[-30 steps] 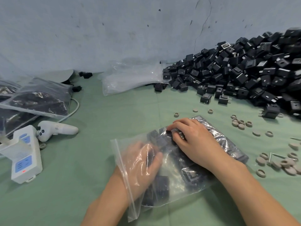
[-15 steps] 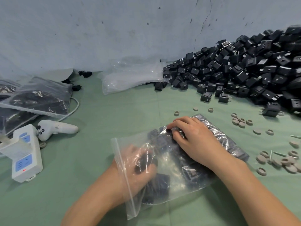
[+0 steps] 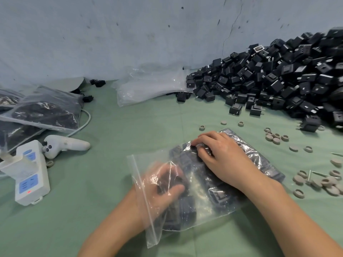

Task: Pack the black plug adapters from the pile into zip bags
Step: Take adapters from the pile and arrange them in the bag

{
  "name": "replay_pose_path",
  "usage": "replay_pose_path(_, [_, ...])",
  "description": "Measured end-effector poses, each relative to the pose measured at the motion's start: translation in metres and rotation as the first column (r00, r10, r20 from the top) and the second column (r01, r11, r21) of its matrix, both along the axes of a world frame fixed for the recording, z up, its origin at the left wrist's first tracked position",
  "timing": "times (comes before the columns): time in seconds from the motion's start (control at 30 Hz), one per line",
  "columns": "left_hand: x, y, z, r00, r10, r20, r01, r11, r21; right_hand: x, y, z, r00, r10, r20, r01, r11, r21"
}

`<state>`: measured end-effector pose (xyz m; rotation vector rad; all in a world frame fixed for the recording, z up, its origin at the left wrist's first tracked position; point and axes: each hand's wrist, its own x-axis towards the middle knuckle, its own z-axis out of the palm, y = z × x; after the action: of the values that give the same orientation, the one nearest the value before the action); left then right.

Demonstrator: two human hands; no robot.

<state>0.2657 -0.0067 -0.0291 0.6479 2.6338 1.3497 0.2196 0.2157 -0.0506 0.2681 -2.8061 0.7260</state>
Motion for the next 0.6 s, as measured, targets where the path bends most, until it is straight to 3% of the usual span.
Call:
replay_pose_path(0.13, [-0.004,0.0,-0.005,0.997,-0.049,0.057,0.048,0.999,0.027,0.0,0.0,0.0,1.0,0.0,0.001,0.0,1.0,0.003])
replay_pose_path(0.27, [-0.009,0.014,-0.01,0.997,0.018,0.08,-0.023,0.998,0.064,0.0,0.0,0.001,1.0,-0.001,0.001,0.001,1.0,0.001])
replay_pose_path(0.4, [-0.009,0.018,-0.011,0.986,-0.048,0.158,0.015,0.979,0.203,0.0,0.0,-0.001,1.0,-0.004,-0.016,0.004,1.0,-0.008])
replay_pose_path(0.6, [-0.014,0.016,-0.018,0.997,0.073,0.012,-0.074,0.991,0.11,-0.001,0.0,0.0,1.0,0.001,-0.006,-0.001,1.0,-0.008])
